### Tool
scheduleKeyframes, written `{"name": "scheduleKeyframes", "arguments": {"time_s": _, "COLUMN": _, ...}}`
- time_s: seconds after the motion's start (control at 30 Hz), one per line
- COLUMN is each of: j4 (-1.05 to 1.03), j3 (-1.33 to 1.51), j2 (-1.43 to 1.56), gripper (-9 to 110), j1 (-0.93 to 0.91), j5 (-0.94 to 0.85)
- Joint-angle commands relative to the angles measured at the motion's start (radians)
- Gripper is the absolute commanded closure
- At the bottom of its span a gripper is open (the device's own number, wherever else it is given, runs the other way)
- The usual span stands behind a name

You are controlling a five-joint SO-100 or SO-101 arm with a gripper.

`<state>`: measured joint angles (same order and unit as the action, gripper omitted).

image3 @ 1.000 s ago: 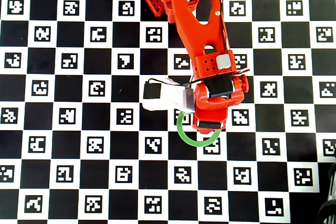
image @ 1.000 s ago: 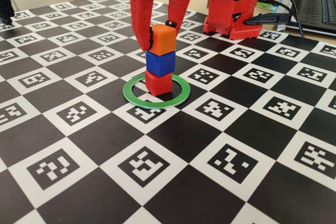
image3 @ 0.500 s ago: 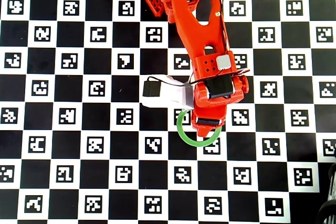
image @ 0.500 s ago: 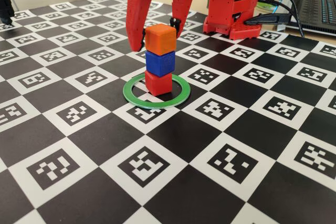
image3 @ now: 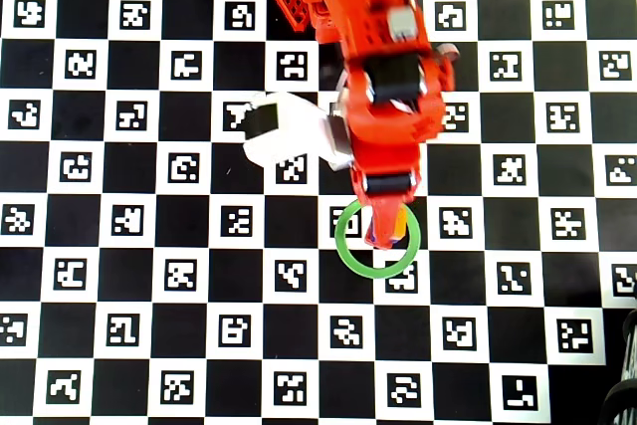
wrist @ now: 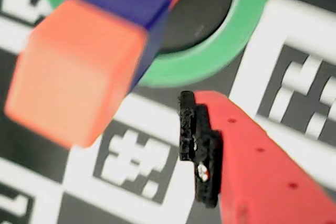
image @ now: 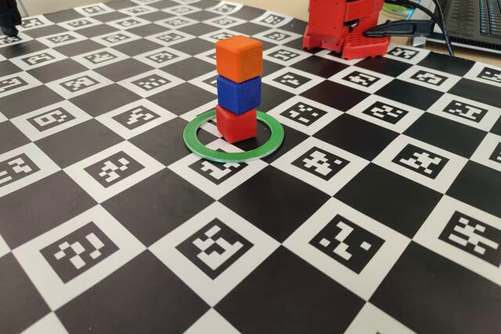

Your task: Grab the red cube then put it in the green circle then put the blue cube on top and finally the orange cube on top

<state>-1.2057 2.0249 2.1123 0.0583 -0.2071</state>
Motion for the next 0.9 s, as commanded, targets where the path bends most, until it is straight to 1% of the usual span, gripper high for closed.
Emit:
{"name": "scheduleKeyframes", "arguments": {"time_s": 0.0, "j4": 0.153, "j3": 0.189, "j2": 0.192, "gripper": 84, "j1": -0.061, "j5": -0.166}}
{"name": "scheduleKeyframes", "arguments": {"time_s": 0.03, "j4": 0.183, "j3": 0.242, "j2": 0.213, "gripper": 86, "j1": -0.077, "j5": -0.225}}
{"name": "scheduleKeyframes", "arguments": {"time_s": 0.1, "j4": 0.252, "j3": 0.356, "j2": 0.259, "gripper": 93, "j1": -0.106, "j5": -0.333}}
{"name": "scheduleKeyframes", "arguments": {"time_s": 0.17, "j4": 0.357, "j3": 0.483, "j2": 0.313, "gripper": 95, "j1": -0.138, "j5": -0.442}}
{"name": "scheduleKeyframes", "arguments": {"time_s": 0.23, "j4": 0.42, "j3": 0.569, "j2": 0.365, "gripper": 108, "j1": -0.16, "j5": -0.526}}
{"name": "scheduleKeyframes", "arguments": {"time_s": 0.33, "j4": 0.535, "j3": 0.715, "j2": 0.462, "gripper": 108, "j1": -0.173, "j5": -0.644}}
{"name": "scheduleKeyframes", "arguments": {"time_s": 0.47, "j4": 0.577, "j3": 0.891, "j2": 0.614, "gripper": 108, "j1": -0.138, "j5": -0.773}}
{"name": "scheduleKeyframes", "arguments": {"time_s": 0.53, "j4": 0.578, "j3": 0.98, "j2": 0.707, "gripper": 108, "j1": -0.115, "j5": -0.811}}
{"name": "scheduleKeyframes", "arguments": {"time_s": 0.6, "j4": 0.551, "j3": 1.04, "j2": 0.798, "gripper": 108, "j1": -0.103, "j5": -0.81}}
{"name": "scheduleKeyframes", "arguments": {"time_s": 0.7, "j4": 0.48, "j3": 1.101, "j2": 0.922, "gripper": 108, "j1": -0.098, "j5": -0.853}}
{"name": "scheduleKeyframes", "arguments": {"time_s": 0.8, "j4": 0.342, "j3": 1.144, "j2": 1.058, "gripper": 108, "j1": -0.081, "j5": -0.942}}
{"name": "scheduleKeyframes", "arguments": {"time_s": 0.87, "j4": 0.236, "j3": 1.144, "j2": 1.127, "gripper": 108, "j1": -0.069, "j5": -0.971}}
